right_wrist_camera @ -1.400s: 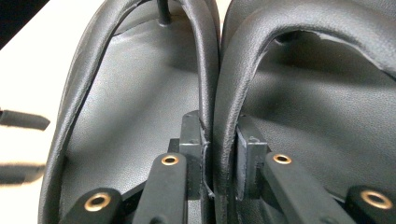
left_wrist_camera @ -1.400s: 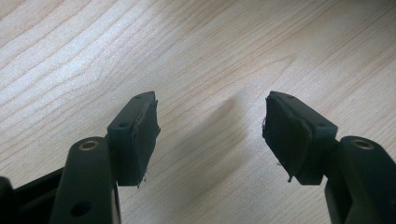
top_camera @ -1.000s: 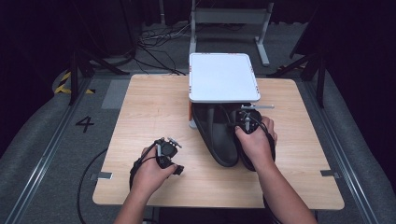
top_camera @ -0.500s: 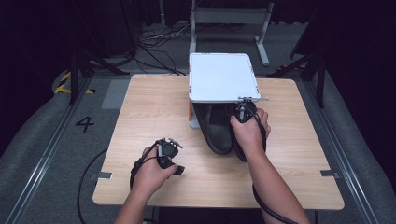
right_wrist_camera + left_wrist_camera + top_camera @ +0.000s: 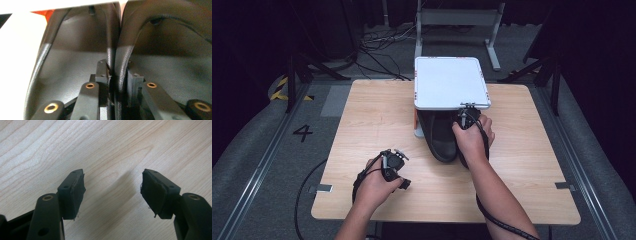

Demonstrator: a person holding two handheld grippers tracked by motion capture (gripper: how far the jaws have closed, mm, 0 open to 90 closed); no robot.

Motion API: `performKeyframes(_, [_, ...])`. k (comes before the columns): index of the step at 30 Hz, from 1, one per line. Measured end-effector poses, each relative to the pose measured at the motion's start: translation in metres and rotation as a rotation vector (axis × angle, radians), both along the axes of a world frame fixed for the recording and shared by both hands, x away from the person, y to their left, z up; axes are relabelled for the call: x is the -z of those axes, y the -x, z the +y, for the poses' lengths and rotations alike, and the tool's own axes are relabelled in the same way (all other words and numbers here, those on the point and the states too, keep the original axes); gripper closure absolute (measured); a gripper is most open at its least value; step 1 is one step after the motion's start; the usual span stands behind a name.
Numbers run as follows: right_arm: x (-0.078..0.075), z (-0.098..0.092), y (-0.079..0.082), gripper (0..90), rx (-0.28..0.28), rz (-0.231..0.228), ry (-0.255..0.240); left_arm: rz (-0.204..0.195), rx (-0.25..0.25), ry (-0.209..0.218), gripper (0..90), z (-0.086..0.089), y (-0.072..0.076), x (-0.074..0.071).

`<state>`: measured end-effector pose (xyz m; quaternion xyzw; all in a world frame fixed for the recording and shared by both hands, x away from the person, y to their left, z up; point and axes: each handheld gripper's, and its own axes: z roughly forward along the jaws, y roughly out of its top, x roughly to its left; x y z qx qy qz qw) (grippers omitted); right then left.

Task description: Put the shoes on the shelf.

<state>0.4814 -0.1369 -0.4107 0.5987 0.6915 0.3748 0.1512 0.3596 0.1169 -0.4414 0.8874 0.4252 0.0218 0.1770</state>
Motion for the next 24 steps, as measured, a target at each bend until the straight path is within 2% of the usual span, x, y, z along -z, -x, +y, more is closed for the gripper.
performKeyframes(2, [0.007,0.001,-0.002,66.6,-0.015,-0.049,0.016,0.003,0.005,-0.006,35.8,0.000,-0.001,0.001])
performKeyframes(4, [0.014,0.001,-0.004,51.7,-0.010,-0.104,0.003,0.010,0.000,-0.007,35.7,-0.002,0.000,0.003])
performKeyframes(9, [0.015,-0.001,-0.001,43.5,-0.024,-0.126,-0.001,0.007,0.010,-0.009,35.7,-0.004,0.000,0.003])
performKeyframes(17, [-0.002,-0.016,0.019,40.6,-0.060,-0.169,-0.026,0.001,0.017,-0.008,35.6,-0.008,-0.003,0.002])
performKeyframes(20, [-0.010,-0.028,0.030,40.5,-0.076,-0.185,-0.040,-0.012,0.028,-0.010,35.5,-0.011,-0.005,0.001])
performKeyframes(24, [-0.014,-0.052,0.047,42.3,-0.106,-0.192,-0.015,-0.031,0.031,0.001,35.6,-0.013,-0.007,-0.001])
